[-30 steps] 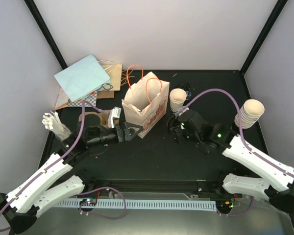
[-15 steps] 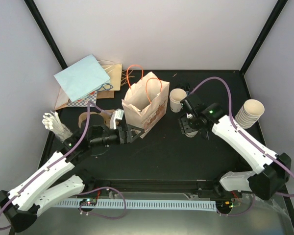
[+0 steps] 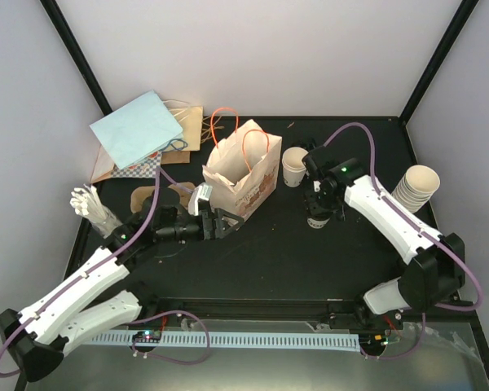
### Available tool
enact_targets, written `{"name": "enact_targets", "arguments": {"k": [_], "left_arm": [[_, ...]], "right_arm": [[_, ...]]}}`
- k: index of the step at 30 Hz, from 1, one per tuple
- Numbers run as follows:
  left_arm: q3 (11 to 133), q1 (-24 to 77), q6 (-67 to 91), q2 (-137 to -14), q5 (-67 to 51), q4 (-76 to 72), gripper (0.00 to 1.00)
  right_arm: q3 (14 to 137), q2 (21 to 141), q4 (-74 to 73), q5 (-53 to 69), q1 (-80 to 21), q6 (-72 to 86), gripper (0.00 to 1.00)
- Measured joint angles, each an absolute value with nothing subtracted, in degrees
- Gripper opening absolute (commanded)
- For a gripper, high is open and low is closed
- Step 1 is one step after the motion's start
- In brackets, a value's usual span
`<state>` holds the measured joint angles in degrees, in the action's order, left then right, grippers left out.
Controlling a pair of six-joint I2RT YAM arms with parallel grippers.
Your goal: Pack the takeout coffee
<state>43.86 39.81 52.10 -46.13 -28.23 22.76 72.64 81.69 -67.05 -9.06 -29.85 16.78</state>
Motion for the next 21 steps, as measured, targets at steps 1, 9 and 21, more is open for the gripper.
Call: {"name": "enact_targets", "arguments": {"k": [1,9,21], "left_arm": [[43.86,39.81,52.03,-46.22,-28.34,22.7,0.97],[43.86,39.81,51.13,-46.3,-28.73,22.72,0.98],[43.83,39.81,50.7,-46.63,-28.77,22.72,0.98]], "right_arm": [[72.69,82.17,-67.05,-9.06,-29.71,16.75,0.67],[73.47,84.14,-67.05,-9.26,-28.29,16.51,0.67],[73.67,85.97,-67.02,-9.58,-27.11,16.34,0.68]]}}
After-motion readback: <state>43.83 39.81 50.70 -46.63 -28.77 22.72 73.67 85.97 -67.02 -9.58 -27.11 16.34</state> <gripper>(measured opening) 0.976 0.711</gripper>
